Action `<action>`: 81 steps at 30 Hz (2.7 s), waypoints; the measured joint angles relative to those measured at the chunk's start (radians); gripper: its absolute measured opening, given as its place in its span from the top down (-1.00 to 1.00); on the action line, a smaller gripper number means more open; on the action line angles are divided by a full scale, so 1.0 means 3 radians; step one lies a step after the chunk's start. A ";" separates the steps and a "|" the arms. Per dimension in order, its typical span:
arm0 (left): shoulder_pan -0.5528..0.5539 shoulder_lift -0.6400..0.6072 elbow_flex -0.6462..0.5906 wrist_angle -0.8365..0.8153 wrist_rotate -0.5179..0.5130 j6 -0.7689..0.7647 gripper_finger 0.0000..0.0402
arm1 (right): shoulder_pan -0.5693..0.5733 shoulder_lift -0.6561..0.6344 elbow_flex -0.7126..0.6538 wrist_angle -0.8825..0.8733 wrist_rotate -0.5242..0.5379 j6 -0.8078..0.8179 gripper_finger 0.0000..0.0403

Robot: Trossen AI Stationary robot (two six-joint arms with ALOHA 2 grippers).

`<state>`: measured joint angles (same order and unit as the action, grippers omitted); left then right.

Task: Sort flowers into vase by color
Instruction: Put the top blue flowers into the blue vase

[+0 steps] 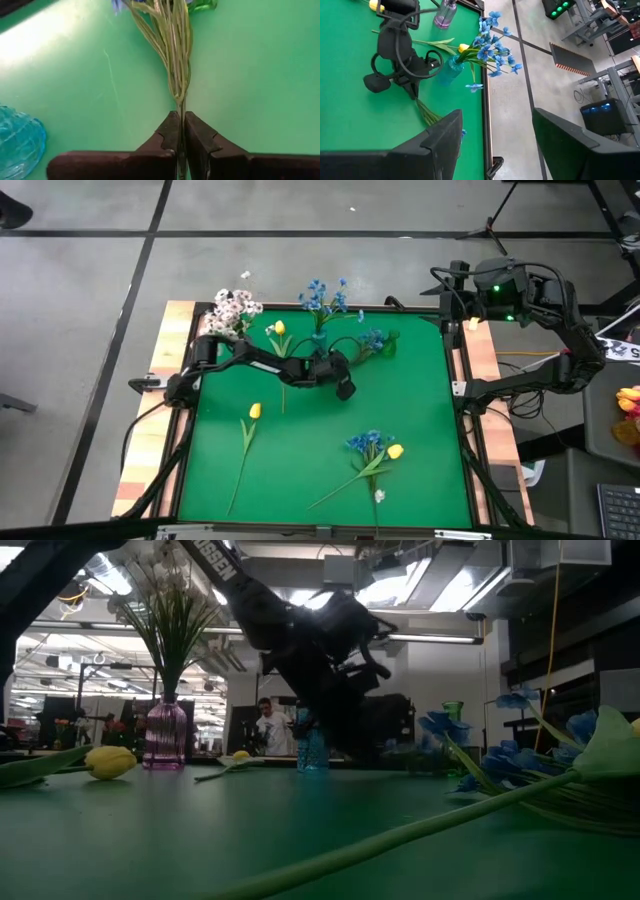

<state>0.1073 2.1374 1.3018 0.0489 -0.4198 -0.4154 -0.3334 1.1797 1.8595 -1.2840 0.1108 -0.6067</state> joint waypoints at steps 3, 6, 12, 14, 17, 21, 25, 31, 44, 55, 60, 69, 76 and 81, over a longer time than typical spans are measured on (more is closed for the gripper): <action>-0.0038 -0.0079 0.0000 -0.0076 -0.0083 0.0000 0.97 | 0.0000 0.0000 0.0000 0.0002 0.0000 0.0000 -0.20; -0.0079 -0.0186 0.0000 -0.0164 -0.0240 0.0020 0.96 | 0.0001 0.0000 0.0000 0.0006 -0.0001 0.0000 -0.20; -0.0150 -0.0404 0.0001 -0.0337 -0.0356 0.0020 0.96 | -0.0001 0.0000 0.0000 0.0011 0.0003 0.0001 -0.20; -0.0188 -0.0479 0.0002 -0.0345 -0.0365 0.0019 0.97 | 0.0001 0.0000 0.0000 0.0009 0.0003 0.0000 -0.20; -0.0260 -0.0599 0.0003 -0.0354 -0.0363 0.0022 0.96 | -0.0001 0.0000 0.0000 0.0009 0.0003 0.0000 -0.20; -0.0392 -0.0782 0.0003 -0.0329 -0.0366 0.0139 0.95 | 0.0000 0.0000 0.0000 0.0009 0.0008 -0.0037 -0.20; -0.0565 -0.0962 0.0003 -0.0132 -0.0375 0.0322 0.97 | -0.0003 -0.0048 -0.0001 0.0017 0.0045 -0.0079 -0.20; -0.0839 -0.1165 0.0003 0.0298 -0.0625 0.0784 0.97 | -0.0003 -0.0235 -0.0001 0.0029 0.0095 -0.0076 -0.20; -0.1056 -0.1212 -0.1468 0.4820 -0.1168 0.2958 0.97 | -0.0003 -0.0431 0.0000 0.0037 0.0121 0.0088 -0.20; -0.0322 -0.1267 -0.1889 0.5064 0.0024 0.2225 0.97 | -0.0002 -0.0435 -0.0061 0.0040 0.0118 0.0080 -0.20; -0.0274 -0.1278 -0.1758 0.5064 0.0406 0.2082 0.97 | 0.0001 -0.0484 -0.0521 0.0550 -0.0100 0.0077 -0.20; -0.0438 -0.1304 -0.1333 0.5065 0.0618 0.2758 0.97 | 0.0002 -0.0903 -0.2068 0.3083 -0.1472 -0.0022 -0.20; -0.0402 -0.1304 -0.1235 0.5065 0.0670 0.2766 0.96 | 0.0003 -0.0750 -0.2746 0.4485 -0.1720 0.0348 -0.20; -0.0357 -0.1304 -0.1235 0.5065 0.0759 0.2712 0.96 | 0.0111 -0.0380 -0.2783 0.4937 -0.1722 0.0469 -0.20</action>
<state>0.0002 1.7462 0.9314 1.5684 -0.1921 0.3981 -0.3000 1.0657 1.0245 0.1971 -0.4059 -0.4659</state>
